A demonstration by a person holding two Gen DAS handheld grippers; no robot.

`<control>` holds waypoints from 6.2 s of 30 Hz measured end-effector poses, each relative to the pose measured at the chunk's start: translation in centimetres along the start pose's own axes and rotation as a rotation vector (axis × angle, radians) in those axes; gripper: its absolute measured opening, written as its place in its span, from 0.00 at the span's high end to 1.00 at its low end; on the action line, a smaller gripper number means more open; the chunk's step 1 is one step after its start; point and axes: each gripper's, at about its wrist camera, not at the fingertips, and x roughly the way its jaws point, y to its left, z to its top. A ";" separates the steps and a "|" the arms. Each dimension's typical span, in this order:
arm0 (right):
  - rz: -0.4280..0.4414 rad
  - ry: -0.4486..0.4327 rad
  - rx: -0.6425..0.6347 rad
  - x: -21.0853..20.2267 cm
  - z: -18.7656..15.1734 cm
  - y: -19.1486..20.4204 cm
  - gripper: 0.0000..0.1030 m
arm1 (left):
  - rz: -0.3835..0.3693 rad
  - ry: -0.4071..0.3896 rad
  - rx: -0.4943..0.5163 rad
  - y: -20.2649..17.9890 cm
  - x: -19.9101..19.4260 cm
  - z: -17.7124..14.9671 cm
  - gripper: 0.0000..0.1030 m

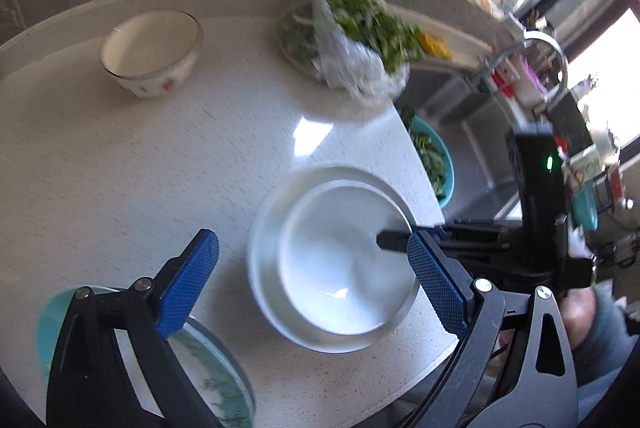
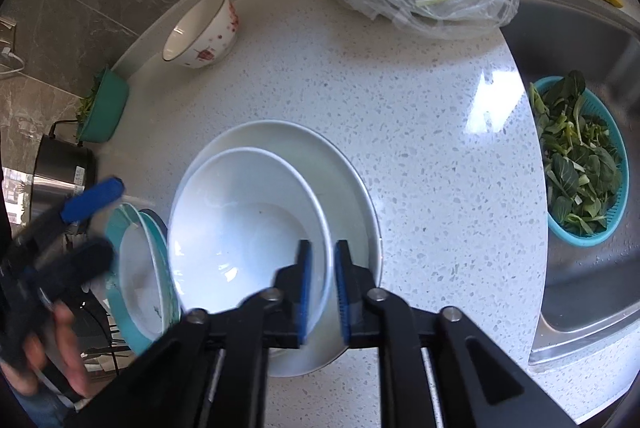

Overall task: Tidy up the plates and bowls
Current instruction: 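Lower the white bowl into the large white plate and open both tools, then move both tools to the red-printed white bowl, then pinch the red-printed bowl rim with both tools and lift it, then lower the red-printed bowl into the plain white bowl, then open both tools and pull them off the bowls, then move both tools to the white plate rim under the bowls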

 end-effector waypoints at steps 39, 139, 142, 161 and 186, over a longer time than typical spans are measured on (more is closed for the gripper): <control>0.197 -0.017 -0.060 9.6 21.9 7.6 0.37 | 0.230 0.026 -0.108 25.5 6.4 17.1 0.14; -0.032 0.026 -0.022 -1.6 -0.6 0.9 0.69 | 0.089 -0.087 0.058 0.6 -0.8 -2.2 0.43; -0.058 0.031 -0.048 -1.7 -0.4 1.7 0.61 | 0.082 -0.084 0.036 1.1 -0.6 -2.2 0.43; -0.021 -0.094 -0.216 -6.0 0.1 2.5 0.47 | 0.110 -0.129 -0.113 1.8 -2.8 -5.4 0.43; 0.053 -0.059 -0.447 -5.9 2.4 -3.2 0.48 | 0.304 -0.192 -0.295 -3.2 -2.8 -13.0 0.43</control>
